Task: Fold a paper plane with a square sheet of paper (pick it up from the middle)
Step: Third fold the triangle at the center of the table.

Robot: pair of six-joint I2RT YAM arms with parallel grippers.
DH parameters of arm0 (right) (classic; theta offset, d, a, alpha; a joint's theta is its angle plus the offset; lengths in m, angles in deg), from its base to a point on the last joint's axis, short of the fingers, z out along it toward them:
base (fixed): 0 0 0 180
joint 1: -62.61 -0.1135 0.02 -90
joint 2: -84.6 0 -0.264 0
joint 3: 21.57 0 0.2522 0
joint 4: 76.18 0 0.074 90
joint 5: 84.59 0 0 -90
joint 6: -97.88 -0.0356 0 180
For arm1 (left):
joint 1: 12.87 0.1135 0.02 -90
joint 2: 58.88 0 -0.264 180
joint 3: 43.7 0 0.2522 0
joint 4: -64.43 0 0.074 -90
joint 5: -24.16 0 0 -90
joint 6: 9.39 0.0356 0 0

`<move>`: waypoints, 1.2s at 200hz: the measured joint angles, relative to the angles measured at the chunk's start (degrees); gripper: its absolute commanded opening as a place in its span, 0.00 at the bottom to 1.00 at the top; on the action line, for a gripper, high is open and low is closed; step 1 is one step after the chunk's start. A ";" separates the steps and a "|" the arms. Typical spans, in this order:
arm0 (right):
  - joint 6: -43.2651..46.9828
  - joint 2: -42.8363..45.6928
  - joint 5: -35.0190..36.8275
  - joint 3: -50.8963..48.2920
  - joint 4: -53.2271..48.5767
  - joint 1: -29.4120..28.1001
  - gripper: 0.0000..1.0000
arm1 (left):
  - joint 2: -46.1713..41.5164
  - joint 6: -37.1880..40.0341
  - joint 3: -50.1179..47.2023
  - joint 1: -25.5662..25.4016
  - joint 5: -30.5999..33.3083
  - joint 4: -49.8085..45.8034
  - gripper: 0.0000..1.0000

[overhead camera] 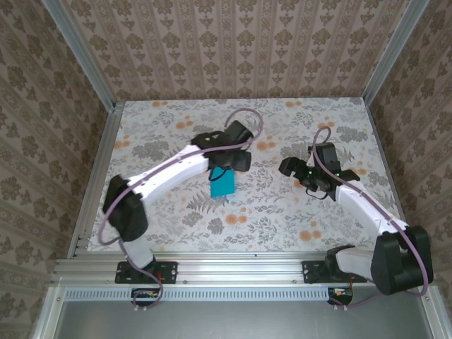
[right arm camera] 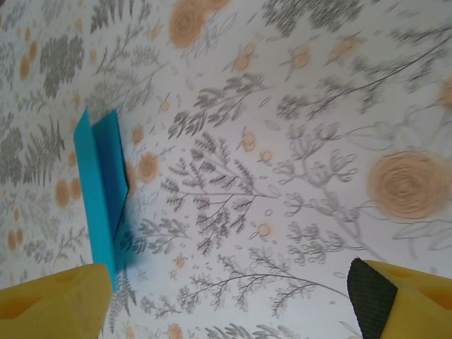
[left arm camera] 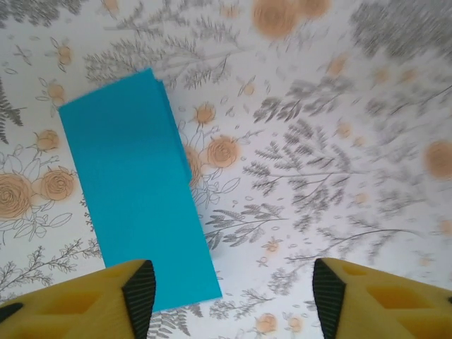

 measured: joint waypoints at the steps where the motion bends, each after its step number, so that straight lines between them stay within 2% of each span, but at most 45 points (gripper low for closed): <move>1: 0.00 -0.13 -0.13 0.00 0.11 -0.09 0.91 | -0.57 0.04 -0.39 0.17 -0.11 0.24 0.67; 38: -0.96 -9.40 -4.57 1.60 4.24 -9.03 0.92 | -8.76 -2.47 -13.16 7.74 -3.58 7.56 0.70; 81: -6.43 -20.44 -7.45 5.40 10.67 -16.98 0.90 | -10.43 -5.88 -25.97 15.72 -9.84 13.16 0.69; 102: -8.98 -24.52 -7.69 7.85 11.96 -19.10 0.88 | -10.51 -7.13 -29.07 17.94 -14.29 16.96 0.64; 136: -12.00 -29.29 -7.93 12.04 12.94 -21.40 0.80 | -8.79 -8.11 -29.35 19.93 -20.15 22.91 0.53; 169: -14.45 -32.81 -8.76 14.32 14.62 -22.47 0.70 | -1.03 -8.11 -25.88 21.42 -23.52 26.51 0.46; 201: -15.91 -34.64 -9.29 14.40 15.37 -22.86 0.66 | 5.22 -8.11 -23.02 22.67 -25.24 28.39 0.44; 240: -17.05 -35.82 -11.06 14.67 15.47 -23.02 0.58 | 7.52 -8.15 -22.10 22.95 -25.44 28.65 0.44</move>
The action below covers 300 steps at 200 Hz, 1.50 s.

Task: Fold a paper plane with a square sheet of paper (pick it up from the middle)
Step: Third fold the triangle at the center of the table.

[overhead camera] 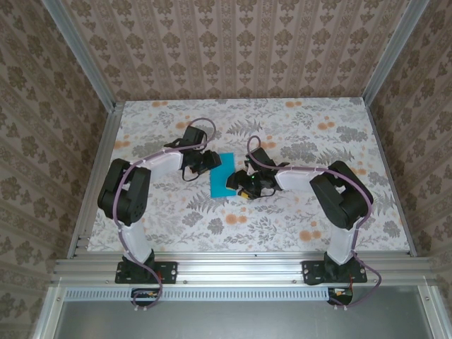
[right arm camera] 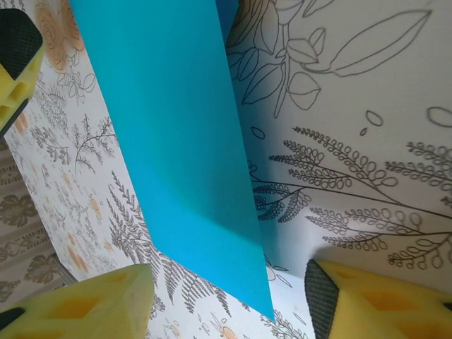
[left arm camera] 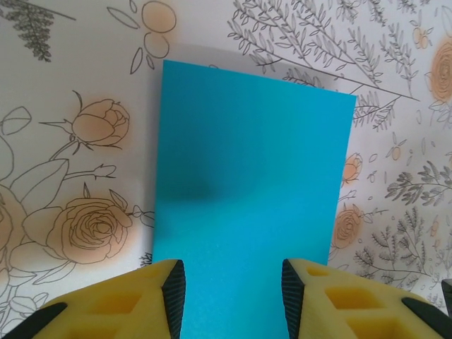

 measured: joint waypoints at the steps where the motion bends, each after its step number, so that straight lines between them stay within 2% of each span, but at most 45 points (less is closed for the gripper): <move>1: -0.07 -0.02 -0.02 0.00 0.00 0.00 0.58 | 0.04 -0.02 0.00 0.02 -0.02 0.00 0.44; 33: -0.35 -0.28 -1.36 0.09 0.04 -0.20 0.48 | 0.35 -0.28 -0.02 0.17 0.00 0.37 0.45; 62: -1.31 -0.26 -2.27 0.09 0.26 -0.22 0.32 | 0.59 -0.48 -0.02 0.15 0.00 0.90 0.45; 85: -1.22 0.09 -2.23 -0.11 0.55 -0.22 0.14 | 0.59 -0.50 -0.02 0.15 -0.02 1.07 0.45; 117: -0.22 1.60 -2.16 -0.57 -0.55 -0.17 0.01 | 0.44 -0.68 -1.09 0.17 -0.52 1.81 0.44; 167: 9.14 3.17 -4.39 -0.31 -9.92 2.03 0.00 | -1.49 -1.57 -7.43 0.15 -7.58 8.63 0.32; 199: 13.73 3.39 -5.09 -0.22 -15.15 4.09 0.02 | -1.49 -1.95 -9.77 0.15 -8.83 10.32 0.27; 229: 14.10 3.39 -5.33 -0.13 -15.56 4.46 0.07 | -1.49 -1.92 -10.56 0.15 -8.70 10.19 0.23; 300: 12.31 3.37 -5.46 2.54 -14.36 3.30 0.06 | -0.48 -1.29 -9.97 0.04 -6.62 7.74 0.18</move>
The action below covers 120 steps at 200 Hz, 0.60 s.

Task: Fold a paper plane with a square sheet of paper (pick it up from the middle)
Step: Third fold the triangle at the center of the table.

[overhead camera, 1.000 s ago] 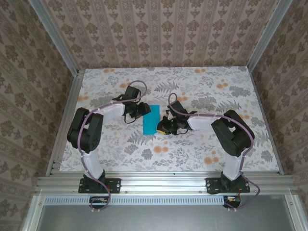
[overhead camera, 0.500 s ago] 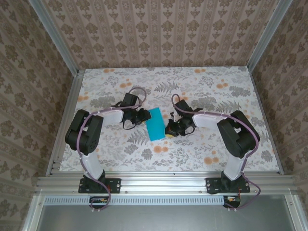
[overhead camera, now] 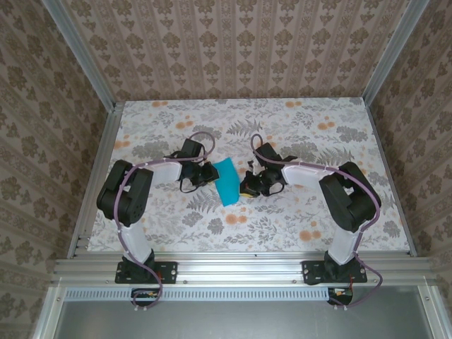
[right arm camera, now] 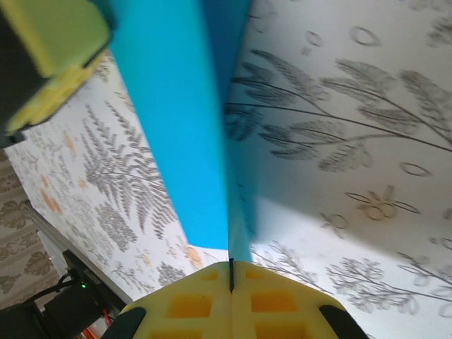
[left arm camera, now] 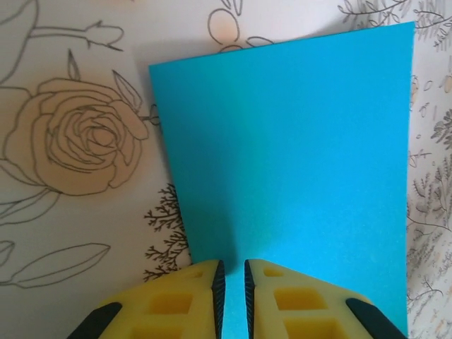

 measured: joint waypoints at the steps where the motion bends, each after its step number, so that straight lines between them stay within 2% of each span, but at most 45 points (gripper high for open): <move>1: -0.07 0.00 0.00 0.13 0.02 -0.07 0.06 | 0.00 0.00 0.04 0.00 0.02 -0.04 0.18; 120: -3.15 -8.96 -1.27 10.29 3.78 -2.73 0.08 | 1.73 1.99 2.71 -0.33 0.68 -2.08 0.14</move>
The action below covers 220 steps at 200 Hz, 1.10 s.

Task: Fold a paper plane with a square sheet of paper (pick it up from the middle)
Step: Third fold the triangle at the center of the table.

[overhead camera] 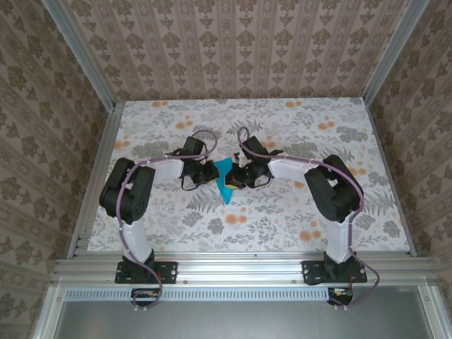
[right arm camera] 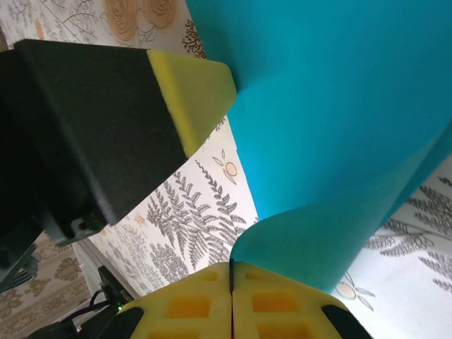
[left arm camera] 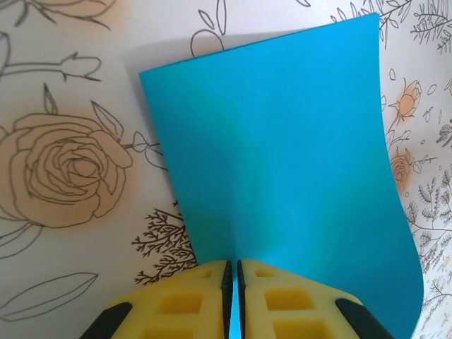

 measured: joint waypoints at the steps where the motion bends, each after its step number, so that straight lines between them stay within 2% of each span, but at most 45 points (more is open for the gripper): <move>1: 0.00 -0.07 0.00 0.02 0.00 0.00 0.08 | 0.00 0.00 0.00 0.00 0.00 0.00 0.14; 220: -6.29 -4.04 3.43 0.35 4.79 -0.15 0.11 | 0.83 0.63 1.40 -0.85 1.05 -1.27 0.10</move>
